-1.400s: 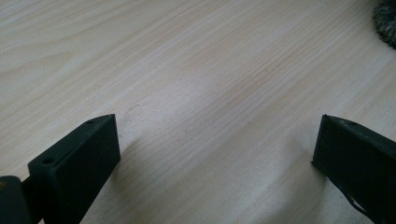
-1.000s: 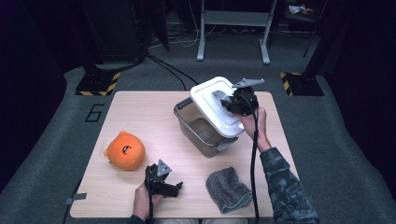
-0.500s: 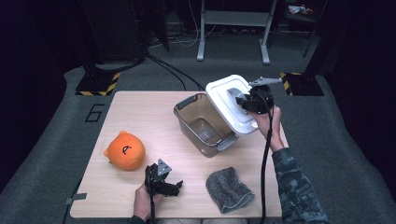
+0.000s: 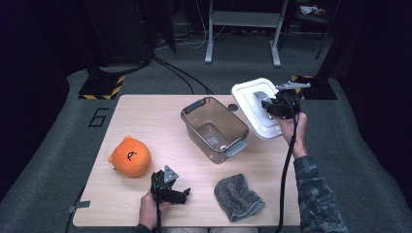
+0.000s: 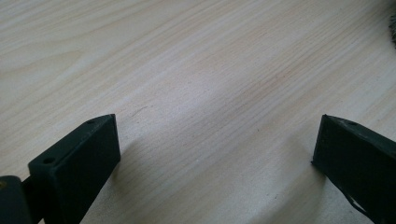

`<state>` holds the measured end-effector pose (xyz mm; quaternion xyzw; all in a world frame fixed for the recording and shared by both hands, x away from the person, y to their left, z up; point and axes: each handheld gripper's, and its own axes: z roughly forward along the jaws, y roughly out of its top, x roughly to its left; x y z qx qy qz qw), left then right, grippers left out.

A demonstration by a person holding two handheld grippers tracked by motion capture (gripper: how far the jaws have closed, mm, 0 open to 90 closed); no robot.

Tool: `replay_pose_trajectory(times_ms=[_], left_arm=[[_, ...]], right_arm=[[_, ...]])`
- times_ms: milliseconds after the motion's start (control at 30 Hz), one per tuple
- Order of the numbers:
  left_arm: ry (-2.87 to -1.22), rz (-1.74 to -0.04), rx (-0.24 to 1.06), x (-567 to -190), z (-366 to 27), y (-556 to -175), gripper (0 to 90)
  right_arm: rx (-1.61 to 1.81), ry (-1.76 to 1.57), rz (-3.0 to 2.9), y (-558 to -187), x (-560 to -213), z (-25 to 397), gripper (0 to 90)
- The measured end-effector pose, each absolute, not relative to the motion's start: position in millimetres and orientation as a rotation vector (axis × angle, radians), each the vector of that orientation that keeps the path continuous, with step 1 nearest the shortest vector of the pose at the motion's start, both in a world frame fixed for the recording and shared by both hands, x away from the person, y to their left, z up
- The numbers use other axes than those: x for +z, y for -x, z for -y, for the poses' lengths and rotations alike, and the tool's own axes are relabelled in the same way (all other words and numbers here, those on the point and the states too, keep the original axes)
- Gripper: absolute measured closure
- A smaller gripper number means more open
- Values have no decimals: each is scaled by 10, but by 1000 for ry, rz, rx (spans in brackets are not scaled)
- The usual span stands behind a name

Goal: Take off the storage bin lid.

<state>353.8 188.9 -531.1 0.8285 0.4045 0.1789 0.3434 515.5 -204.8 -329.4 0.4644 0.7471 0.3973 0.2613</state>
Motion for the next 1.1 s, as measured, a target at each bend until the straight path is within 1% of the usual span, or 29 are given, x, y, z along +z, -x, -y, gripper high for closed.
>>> replay_pose_trajectory(times_ms=[200, 367, 733, 1100], left_arm=[[-2157, -1048, 460, -5309, -1893, -3542, 3], [-2153, -1052, 465, -5311, -1890, -3539, 4], [-2153, -1052, 465, -5311, -1890, -3539, 3], [-2155, -1051, 460, -5309, -1891, -3538, 4]], right_arm=[[1044, -1327, -1976, -5194, -3380, 2208, 667], [997, -1360, -1950, -5231, -3459, 2252, 667], [925, -1488, -1889, -5393, -3828, 2319, 667], [897, -1545, -1881, -5459, -4117, 2300, 667]])
